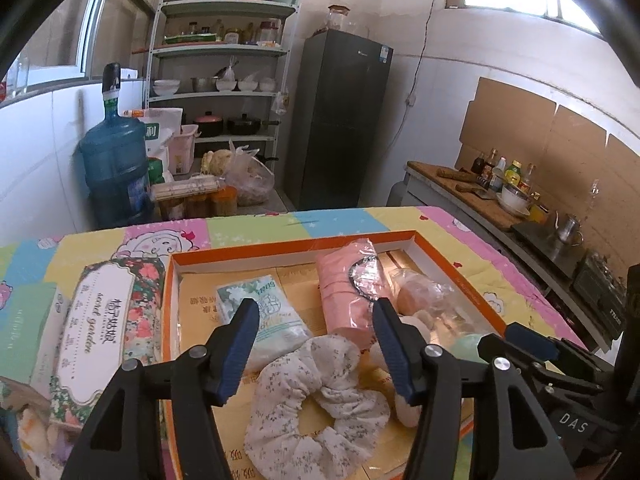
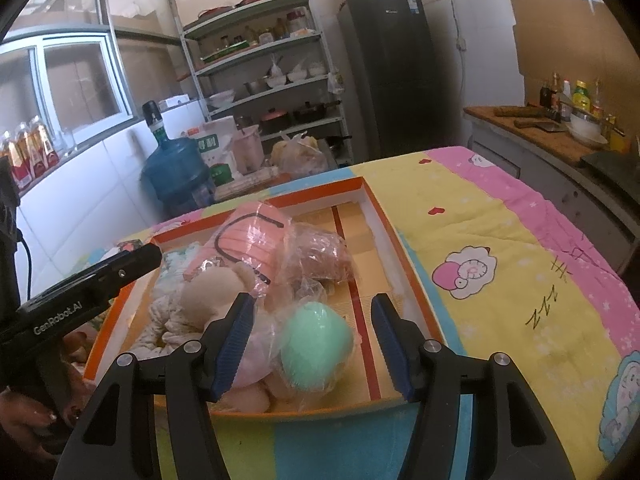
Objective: Organize soft objects
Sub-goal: 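Withdraw both open grippers from the box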
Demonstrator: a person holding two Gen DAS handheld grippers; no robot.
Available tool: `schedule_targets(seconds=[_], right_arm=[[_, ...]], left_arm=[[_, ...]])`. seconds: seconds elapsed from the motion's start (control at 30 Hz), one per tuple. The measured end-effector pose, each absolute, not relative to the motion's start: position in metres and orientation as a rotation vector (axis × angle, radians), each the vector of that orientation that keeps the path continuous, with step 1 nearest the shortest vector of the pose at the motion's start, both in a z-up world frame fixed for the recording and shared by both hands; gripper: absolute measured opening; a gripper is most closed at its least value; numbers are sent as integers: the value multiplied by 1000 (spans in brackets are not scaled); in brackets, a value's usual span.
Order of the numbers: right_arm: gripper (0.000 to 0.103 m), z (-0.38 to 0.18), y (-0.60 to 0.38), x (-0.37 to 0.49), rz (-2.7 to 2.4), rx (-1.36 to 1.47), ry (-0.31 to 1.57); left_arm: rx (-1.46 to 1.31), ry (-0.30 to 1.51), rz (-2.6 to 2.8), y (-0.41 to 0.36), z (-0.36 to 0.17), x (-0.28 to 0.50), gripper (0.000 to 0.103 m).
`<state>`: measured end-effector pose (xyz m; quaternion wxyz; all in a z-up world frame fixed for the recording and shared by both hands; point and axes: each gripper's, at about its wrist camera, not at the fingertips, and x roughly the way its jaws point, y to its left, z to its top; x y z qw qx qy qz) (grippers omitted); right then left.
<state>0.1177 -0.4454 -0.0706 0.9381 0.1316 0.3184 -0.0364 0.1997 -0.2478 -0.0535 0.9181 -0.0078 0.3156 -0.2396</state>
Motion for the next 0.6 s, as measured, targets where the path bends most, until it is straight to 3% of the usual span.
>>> schedule_targets(seconds=[0.6], right_arm=[[67, -42, -412, 83, -68, 231, 602]], left_arm=[[-30, 580, -496, -216, -25, 157, 59]])
